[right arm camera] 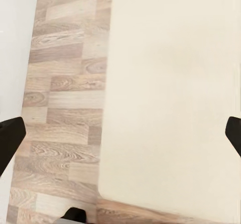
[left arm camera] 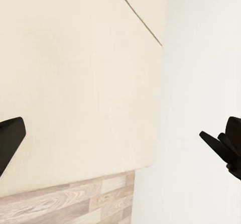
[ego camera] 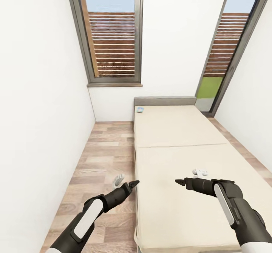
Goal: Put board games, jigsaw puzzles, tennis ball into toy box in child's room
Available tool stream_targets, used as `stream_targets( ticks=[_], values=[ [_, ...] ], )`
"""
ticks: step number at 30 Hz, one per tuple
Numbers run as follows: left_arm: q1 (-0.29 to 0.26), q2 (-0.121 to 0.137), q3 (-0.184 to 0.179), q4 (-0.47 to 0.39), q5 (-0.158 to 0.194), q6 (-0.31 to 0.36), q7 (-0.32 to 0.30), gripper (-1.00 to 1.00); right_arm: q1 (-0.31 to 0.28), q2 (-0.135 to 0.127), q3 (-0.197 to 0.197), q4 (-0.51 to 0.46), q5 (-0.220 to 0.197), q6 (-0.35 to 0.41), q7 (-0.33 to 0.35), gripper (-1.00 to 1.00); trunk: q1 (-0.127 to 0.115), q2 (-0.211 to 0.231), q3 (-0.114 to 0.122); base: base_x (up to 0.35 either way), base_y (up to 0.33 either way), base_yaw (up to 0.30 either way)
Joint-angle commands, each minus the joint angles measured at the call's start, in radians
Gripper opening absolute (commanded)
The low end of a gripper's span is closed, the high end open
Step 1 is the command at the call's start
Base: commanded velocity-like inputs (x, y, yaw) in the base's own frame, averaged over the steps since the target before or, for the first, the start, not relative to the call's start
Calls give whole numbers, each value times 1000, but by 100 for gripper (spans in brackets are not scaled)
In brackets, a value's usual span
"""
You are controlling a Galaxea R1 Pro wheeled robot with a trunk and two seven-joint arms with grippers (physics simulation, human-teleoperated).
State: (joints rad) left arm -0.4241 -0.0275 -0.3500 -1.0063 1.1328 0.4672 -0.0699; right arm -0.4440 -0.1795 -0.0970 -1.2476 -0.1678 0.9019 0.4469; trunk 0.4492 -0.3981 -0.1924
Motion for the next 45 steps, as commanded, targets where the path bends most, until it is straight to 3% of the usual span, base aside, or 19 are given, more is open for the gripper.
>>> stream_targets(
  ticks=[1,24,45],
  values=[
    [-1,0,0,0,4,4,-1,100,-1,0,-1,-1,-4,6,1,100,1,-2,-2,109,98,0],
    [-1,0,-1,0,3,-2,-1,100,-1,0,-1,-2,-3,5,1,100,1,-2,-2,47,161,3],
    [-1,0,-7,0,2,-8,-1,100,-1,0,-1,-11,-2,5,1,100,1,-2,-2,71,67,17]
  ],
)
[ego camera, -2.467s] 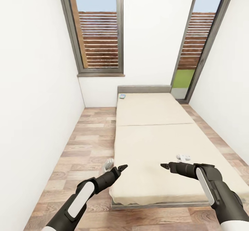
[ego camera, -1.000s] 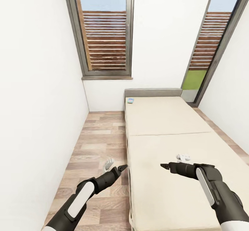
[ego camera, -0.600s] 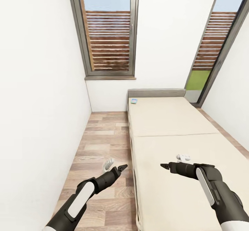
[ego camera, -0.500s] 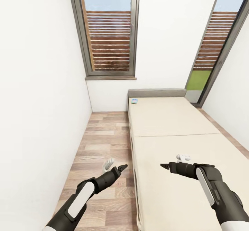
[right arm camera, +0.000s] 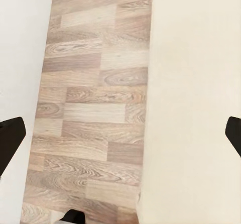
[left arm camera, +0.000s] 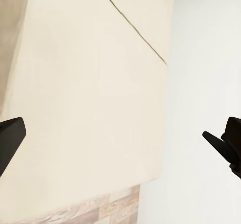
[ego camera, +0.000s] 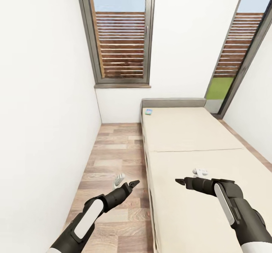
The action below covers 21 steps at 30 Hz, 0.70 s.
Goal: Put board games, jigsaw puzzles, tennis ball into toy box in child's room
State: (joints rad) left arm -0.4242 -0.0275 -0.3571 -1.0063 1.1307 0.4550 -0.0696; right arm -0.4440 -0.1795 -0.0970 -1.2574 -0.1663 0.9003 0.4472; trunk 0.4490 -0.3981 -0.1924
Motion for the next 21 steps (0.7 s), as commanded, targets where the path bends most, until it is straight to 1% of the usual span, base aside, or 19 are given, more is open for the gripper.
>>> stream_targets(
  ticks=[1,6,9,21],
  values=[
    [-1,0,1,0,4,4,-1,100,-1,0,-1,-1,-4,6,1,100,1,-2,-2,214,140,2],
    [-1,0,0,0,4,3,-1,100,-1,0,-1,-4,-4,6,0,100,1,-2,-2,219,144,1],
    [-1,0,0,0,4,3,-1,100,-1,0,-1,-6,-4,6,1,100,1,-2,-2,135,89,1],
    [-1,0,0,0,4,2,-1,100,0,0,-1,-8,-4,6,0,100,1,-2,-2,45,29,0]
  ],
)
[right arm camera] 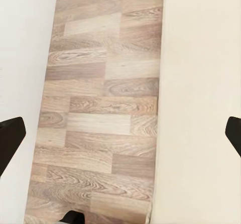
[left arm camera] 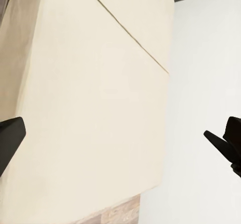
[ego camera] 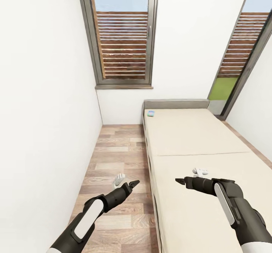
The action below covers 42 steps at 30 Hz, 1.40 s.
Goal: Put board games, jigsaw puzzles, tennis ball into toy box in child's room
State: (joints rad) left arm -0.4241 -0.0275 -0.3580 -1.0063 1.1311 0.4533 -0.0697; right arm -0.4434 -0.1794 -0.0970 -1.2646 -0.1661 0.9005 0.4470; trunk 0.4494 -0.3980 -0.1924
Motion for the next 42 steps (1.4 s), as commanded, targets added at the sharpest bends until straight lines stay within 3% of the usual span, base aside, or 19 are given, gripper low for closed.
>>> stream_targets(
  ticks=[1,25,42],
  values=[
    [-1,0,1,0,4,4,-1,100,-1,0,-1,-1,-4,6,1,100,1,-2,-2,13,9,0],
    [-1,-1,1,3,4,4,-1,100,0,0,-1,-1,-4,6,0,100,1,-2,-2,2,187,0],
    [-1,-2,1,3,4,4,-1,100,-1,0,-1,-3,-4,6,1,100,1,-2,-2,0,45,0]
  ],
)
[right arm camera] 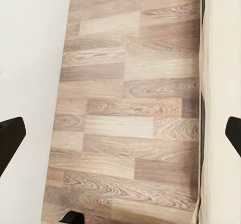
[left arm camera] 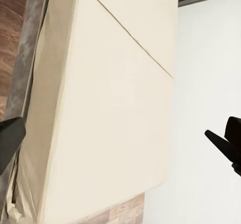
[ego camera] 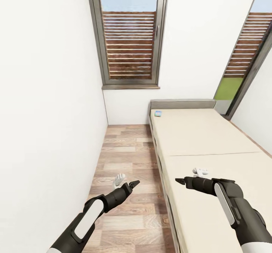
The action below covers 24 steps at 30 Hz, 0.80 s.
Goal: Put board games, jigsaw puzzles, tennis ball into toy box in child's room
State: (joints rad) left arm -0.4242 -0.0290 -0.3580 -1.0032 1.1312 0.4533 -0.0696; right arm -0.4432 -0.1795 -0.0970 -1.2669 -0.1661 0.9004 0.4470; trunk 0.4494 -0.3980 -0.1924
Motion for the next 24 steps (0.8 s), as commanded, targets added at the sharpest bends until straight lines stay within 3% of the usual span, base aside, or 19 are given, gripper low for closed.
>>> stream_targets(
  ticks=[1,11,24],
  values=[
    [-1,0,1,0,4,4,-1,100,-1,0,-1,-2,-4,6,0,100,1,-2,-2,0,107,0],
    [-1,0,-1,0,3,4,-1,100,15,-6,-4,-7,-6,0,5,100,1,-2,-2,0,135,0],
    [-1,0,-1,0,3,4,-1,100,27,-9,-2,-8,-7,-5,10,100,1,-2,-2,0,24,0]
  ],
)
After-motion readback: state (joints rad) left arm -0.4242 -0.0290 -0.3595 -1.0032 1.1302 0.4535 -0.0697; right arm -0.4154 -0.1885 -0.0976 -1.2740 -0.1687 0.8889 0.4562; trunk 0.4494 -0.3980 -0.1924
